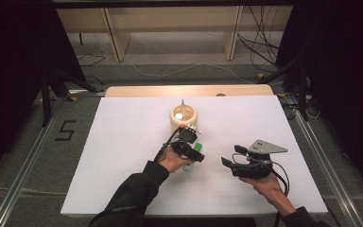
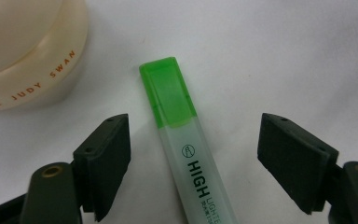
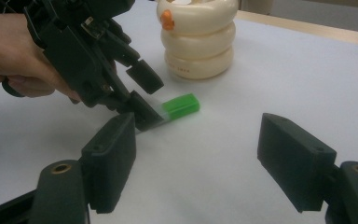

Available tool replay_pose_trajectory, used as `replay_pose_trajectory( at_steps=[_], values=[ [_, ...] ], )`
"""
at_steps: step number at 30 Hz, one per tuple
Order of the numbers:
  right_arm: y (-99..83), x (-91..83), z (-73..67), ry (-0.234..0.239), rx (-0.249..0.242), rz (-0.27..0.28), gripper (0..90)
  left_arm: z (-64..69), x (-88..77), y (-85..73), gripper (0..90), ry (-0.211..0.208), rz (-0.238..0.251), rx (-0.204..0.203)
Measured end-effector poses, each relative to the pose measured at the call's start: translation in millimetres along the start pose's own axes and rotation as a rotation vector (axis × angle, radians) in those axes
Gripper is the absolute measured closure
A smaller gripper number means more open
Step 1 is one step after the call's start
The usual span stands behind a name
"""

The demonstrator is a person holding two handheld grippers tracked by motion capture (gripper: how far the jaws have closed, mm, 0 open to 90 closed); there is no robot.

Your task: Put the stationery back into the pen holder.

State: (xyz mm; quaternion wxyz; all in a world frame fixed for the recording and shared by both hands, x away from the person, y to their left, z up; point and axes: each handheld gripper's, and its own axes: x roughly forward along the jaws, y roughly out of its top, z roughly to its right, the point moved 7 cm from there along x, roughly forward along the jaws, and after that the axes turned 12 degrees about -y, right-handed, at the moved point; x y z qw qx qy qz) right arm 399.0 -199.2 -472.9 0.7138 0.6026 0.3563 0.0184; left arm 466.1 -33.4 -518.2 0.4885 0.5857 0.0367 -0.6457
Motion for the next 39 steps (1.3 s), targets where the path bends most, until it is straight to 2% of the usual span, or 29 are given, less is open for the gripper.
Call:
replay_pose_trajectory(
  at_steps=[3, 7, 9, 12, 19, 25, 30, 35, 39],
  values=[
    [-0.3, 0.3, 0.3, -0.001, 0.002, -0.002, 28.9, 0.0, 1.4, -0.9, 26.8, 0.000, -0.020, 0.002],
    [-0.7, 0.2, 0.9, -0.003, 0.007, -0.002, 28.9, -5.2, 2.3, -1.0, 27.8, 0.007, -0.043, -0.015],
    [-1.2, 0.8, 0.8, -0.004, 0.008, -0.005, 28.9, -6.3, 2.1, 0.1, 28.6, 0.005, -0.039, -0.024],
    [-1.0, 0.4, 0.3, -0.004, 0.009, -0.004, 28.9, -5.5, 4.8, -0.1, 30.0, 0.023, -0.061, -0.016],
    [-0.8, -0.4, 1.1, -0.005, 0.008, -0.003, 29.0, -4.0, 11.7, 2.2, 35.3, 0.016, -0.114, -0.020],
    [-0.9, -1.0, 1.3, -0.007, 0.012, -0.007, 29.0, -4.4, 11.1, 4.8, 41.1, 0.031, -0.148, 0.005],
    [-1.0, -0.6, 0.9, -0.005, 0.009, -0.006, 29.0, -5.9, 10.2, 4.6, 46.8, 0.027, -0.149, -0.005],
    [-1.1, -0.5, 0.7, -0.004, 0.010, -0.006, 29.0, -6.3, 11.0, 4.6, 51.6, 0.023, -0.155, 0.005],
    [-1.1, 0.2, 0.3, -0.004, 0.012, -0.004, 29.0, -6.5, 12.3, 5.6, 55.5, 0.041, -0.162, 0.016]
  ],
)
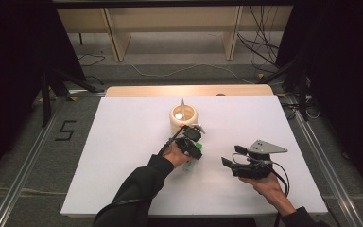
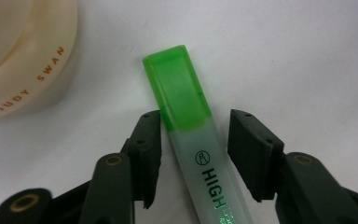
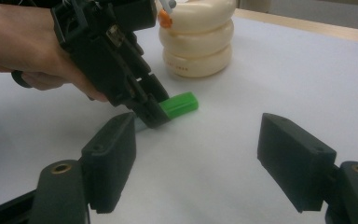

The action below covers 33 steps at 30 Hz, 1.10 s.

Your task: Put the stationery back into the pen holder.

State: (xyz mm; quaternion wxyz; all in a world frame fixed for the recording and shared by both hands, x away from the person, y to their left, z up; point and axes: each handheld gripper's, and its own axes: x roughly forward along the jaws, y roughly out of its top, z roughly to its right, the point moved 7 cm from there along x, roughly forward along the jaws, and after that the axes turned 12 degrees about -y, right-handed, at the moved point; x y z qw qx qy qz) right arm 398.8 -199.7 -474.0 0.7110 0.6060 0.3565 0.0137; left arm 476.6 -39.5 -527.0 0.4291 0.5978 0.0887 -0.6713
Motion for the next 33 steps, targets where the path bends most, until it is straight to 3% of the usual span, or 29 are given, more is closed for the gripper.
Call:
replay_pose_trajectory(
  at_steps=[9, 16, 22, 30, 33],
  values=[
    [-0.2, -0.1, 0.0, 0.000, -0.001, -0.002, 29.0, -3.0, -1.0, 0.4, 65.1, 0.009, -0.006, 0.007],
    [-0.1, -0.2, 0.1, -0.001, -0.002, -0.001, 29.0, -3.1, -1.3, 0.5, 66.4, 0.006, -0.010, 0.019],
    [0.3, -0.5, 1.6, -0.002, 0.005, 0.005, 29.0, -4.9, -8.5, 0.5, 66.6, -0.029, 0.074, 0.010],
    [-0.3, 0.0, 1.9, -0.002, 0.014, -0.002, 29.0, 5.9, -35.3, -5.1, 66.6, -0.109, 0.249, 0.040],
    [0.3, -0.3, 2.6, 0.000, 0.018, 0.005, 29.0, 10.8, -42.8, -7.8, 66.6, -0.101, 0.297, 0.059]
  ],
)
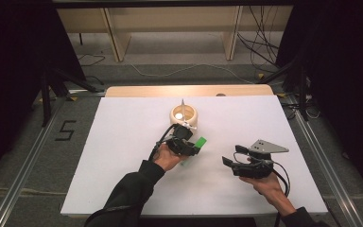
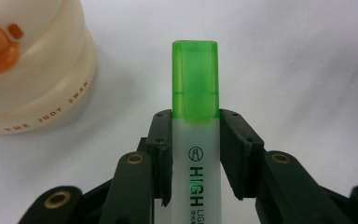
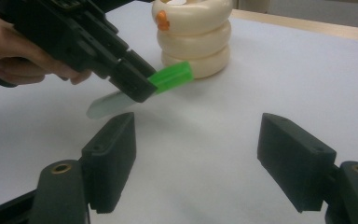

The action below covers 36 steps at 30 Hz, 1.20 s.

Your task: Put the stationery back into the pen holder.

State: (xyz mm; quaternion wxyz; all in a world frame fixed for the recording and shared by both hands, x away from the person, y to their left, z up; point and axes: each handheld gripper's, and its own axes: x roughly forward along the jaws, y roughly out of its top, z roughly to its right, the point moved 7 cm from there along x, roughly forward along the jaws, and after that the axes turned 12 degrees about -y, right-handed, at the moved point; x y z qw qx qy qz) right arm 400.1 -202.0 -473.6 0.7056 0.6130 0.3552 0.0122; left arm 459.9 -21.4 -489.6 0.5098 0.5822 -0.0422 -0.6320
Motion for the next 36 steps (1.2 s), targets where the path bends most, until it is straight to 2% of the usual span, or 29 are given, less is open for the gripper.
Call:
replay_pose_trajectory(
  at_steps=[3, 7, 11, 17, 21, 29, 36],
  values=[
    [0.5, -0.8, 0.4, -0.002, 0.009, 0.002, 29.0, 5.7, -13.1, 0.4, 66.6, 0.019, 0.062, 0.040],
    [2.4, -1.4, -0.3, 0.009, 0.029, 0.011, 29.0, 11.5, -29.8, -5.0, 66.6, 0.020, 0.136, 0.067],
    [6.1, -2.6, -3.6, 0.020, 0.034, 0.024, 29.0, 9.1, -37.4, -8.0, 66.6, 0.042, 0.194, 0.069],
    [7.5, -3.3, -7.2, 0.028, 0.028, 0.028, 29.0, 7.9, -43.0, -7.0, 66.6, 0.058, 0.240, 0.070],
    [6.1, -2.8, -5.1, 0.024, 0.034, 0.021, 29.0, 8.0, -48.6, -2.5, 66.6, 0.065, 0.267, 0.085],
    [3.8, -1.0, -6.2, 0.023, 0.022, 0.015, 29.0, 0.5, -62.3, 5.3, 66.5, 0.087, 0.356, 0.064],
    [1.9, 0.5, -5.4, 0.023, 0.022, 0.011, 29.0, -5.1, -72.2, 13.0, 66.5, 0.070, 0.413, 0.021]
  ],
)
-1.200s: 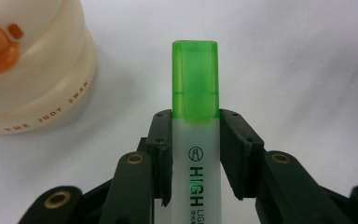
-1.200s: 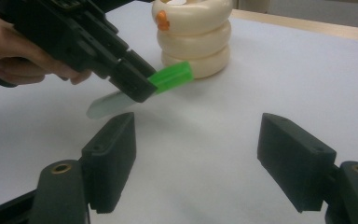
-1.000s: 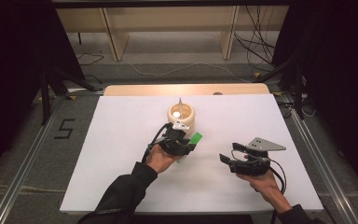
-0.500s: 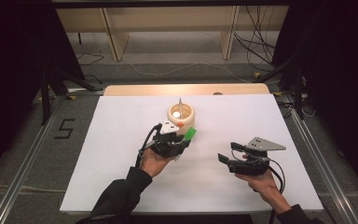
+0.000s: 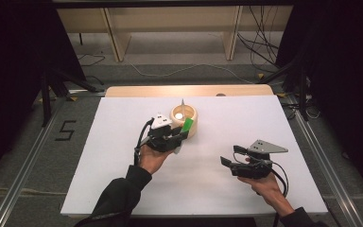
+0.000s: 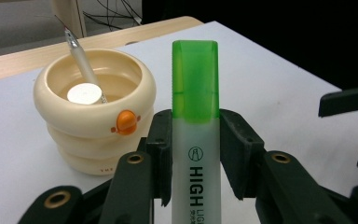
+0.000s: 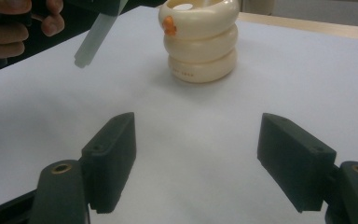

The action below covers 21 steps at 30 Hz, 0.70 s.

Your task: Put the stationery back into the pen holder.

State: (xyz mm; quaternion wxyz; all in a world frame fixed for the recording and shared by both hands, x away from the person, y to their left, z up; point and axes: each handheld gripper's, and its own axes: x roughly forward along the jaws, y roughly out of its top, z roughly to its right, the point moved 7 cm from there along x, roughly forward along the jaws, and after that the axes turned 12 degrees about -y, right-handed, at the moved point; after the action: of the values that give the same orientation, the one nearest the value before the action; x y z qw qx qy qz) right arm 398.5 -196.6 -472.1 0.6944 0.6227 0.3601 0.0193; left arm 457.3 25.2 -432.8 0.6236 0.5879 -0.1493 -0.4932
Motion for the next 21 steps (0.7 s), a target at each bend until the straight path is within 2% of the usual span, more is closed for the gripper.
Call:
replay_pose_trajectory(
  at_steps=[7, 13, 21],
  values=[
    [-0.3, -0.1, 0.2, -0.003, -0.001, -0.001, 29.0, -4.6, -1.3, 4.6, 66.5, 0.006, 0.031, -0.019],
    [-0.6, 0.0, 0.4, -0.004, 0.001, -0.004, 29.0, -10.1, -1.7, 13.3, 66.5, 0.012, 0.076, -0.045],
    [-0.8, 0.8, 0.1, -0.007, 0.004, -0.005, 29.0, -30.0, -2.0, 30.6, 66.5, 0.032, 0.144, -0.086]
  ],
)
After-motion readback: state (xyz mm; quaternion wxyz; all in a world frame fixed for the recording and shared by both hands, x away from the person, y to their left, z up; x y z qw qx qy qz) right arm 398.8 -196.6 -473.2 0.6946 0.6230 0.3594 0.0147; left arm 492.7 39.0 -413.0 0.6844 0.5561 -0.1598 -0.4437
